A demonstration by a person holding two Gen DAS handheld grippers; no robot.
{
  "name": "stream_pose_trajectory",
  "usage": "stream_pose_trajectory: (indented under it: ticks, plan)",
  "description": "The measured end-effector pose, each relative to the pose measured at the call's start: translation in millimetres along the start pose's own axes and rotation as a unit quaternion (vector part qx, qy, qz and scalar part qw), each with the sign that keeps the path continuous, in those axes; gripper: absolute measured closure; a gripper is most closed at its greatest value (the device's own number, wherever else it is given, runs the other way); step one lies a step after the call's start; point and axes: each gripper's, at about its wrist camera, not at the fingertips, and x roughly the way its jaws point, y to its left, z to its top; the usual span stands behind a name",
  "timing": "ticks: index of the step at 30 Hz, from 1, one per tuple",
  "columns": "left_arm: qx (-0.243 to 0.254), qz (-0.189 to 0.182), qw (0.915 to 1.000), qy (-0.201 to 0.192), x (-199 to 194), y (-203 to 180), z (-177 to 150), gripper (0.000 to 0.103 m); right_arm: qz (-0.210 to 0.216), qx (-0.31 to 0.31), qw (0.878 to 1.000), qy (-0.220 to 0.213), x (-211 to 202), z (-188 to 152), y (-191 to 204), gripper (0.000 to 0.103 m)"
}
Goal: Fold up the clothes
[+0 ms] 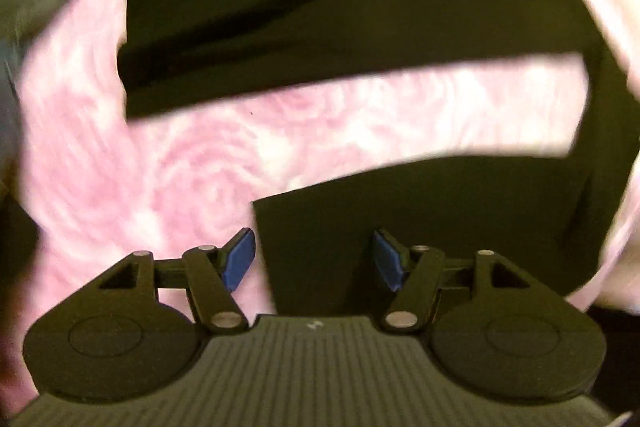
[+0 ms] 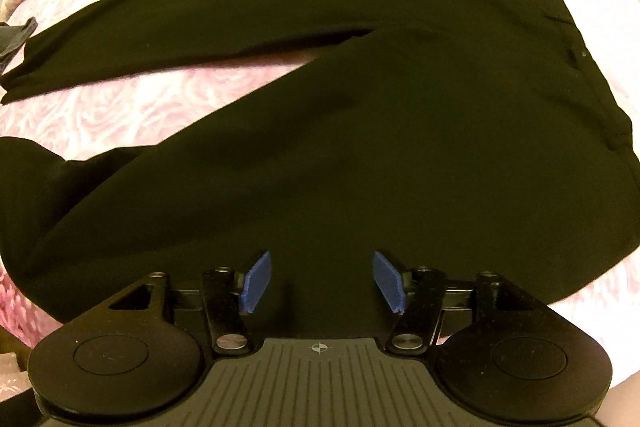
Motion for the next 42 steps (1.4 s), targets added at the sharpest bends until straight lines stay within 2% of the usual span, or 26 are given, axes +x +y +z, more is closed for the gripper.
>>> stream_pose_trajectory:
  ticks: [2,4,5,6,8,10,17,22,26,28,30,32,33,35,36,37,38,40,42]
  plan:
    - [-0.051,-0.043,0.9978,0.003,6,13,7,0.054,-0.001,-0.002,1.0,0.003,3,0,3,0.041]
    - [-0.082,-0.06,0.9948,-0.007,6,18,8,0.088,0.001,-0.004,1.0,0.006,6,0,7,0.041]
    - [-0.097,-0.071,0.9926,-0.013,4,20,8,0.098,0.002,-0.004,1.0,0.008,7,0,9,0.04]
    - [-0.109,-0.079,0.9906,-0.022,-1,20,7,0.1,0.002,-0.004,1.0,0.01,9,1,10,0.04]
    - [-0.11,-0.069,0.9891,-0.069,-25,14,-1,0.101,-0.004,-0.001,1.0,0.011,11,1,10,0.04]
    - [-0.121,-0.013,0.9829,-0.139,-57,8,-11,0.101,-0.012,0.009,1.0,0.005,9,1,6,0.04]
    - [-0.188,0.038,0.9745,-0.116,-46,20,-19,0.101,-0.035,0.064,0.997,-0.002,7,-9,-19,0.038]
    - [-0.232,0.073,0.9647,-0.1,-39,29,-24,0.095,-0.037,0.15,0.988,-0.011,-2,-22,-50,0.037]
    - [-0.188,0.092,0.9734,-0.094,-41,22,-22,0.083,-0.047,0.244,0.968,-0.025,-8,-45,-87,0.035]
    - [-0.184,0.08,0.9759,-0.085,-40,18,-28,0.069,-0.041,0.298,0.953,-0.04,-9,-59,-108,0.035]
    - [-0.174,0.07,0.9796,-0.074,-36,10,-35,0.062,-0.024,0.336,0.939,-0.063,-5,-69,-126,0.035]
    - [-0.157,0.072,0.9837,-0.05,-22,3,-38,0.074,-0.008,0.367,0.927,-0.08,2,-75,-143,0.035]
    - [-0.148,0.07,0.9856,-0.041,-16,0,-39,0.103,0.0,0.383,0.92,-0.086,7,-77,-152,0.035]
    - [-0.131,0.081,0.9875,-0.032,-14,-11,-43,0.103,0.019,0.419,0.903,-0.095,14,-81,-169,0.035]
    - [-0.125,0.089,0.9876,-0.031,-18,-17,-44,0.103,0.03,0.439,0.893,-0.098,16,-83,-177,0.043]
    - [-0.12,0.1,0.9873,-0.03,-25,-23,-45,0.103,0.031,0.454,0.885,-0.095,15,-85,-185,0.058]
    - [-0.116,0.11,0.9867,-0.028,-32,-28,-47,0.103,0.04,0.458,0.884,-0.091,10,-87,-193,0.096]
    - [-0.108,0.133,0.985,-0.018,-51,-33,-52,0.103,0.059,0.464,0.88,-0.082,0,-91,-209,0.097]
    - [-0.098,0.149,0.984,-0.009,-71,-40,-59,0.103,0.059,0.433,0.896,-0.073,-13,-88,-217,0.098]
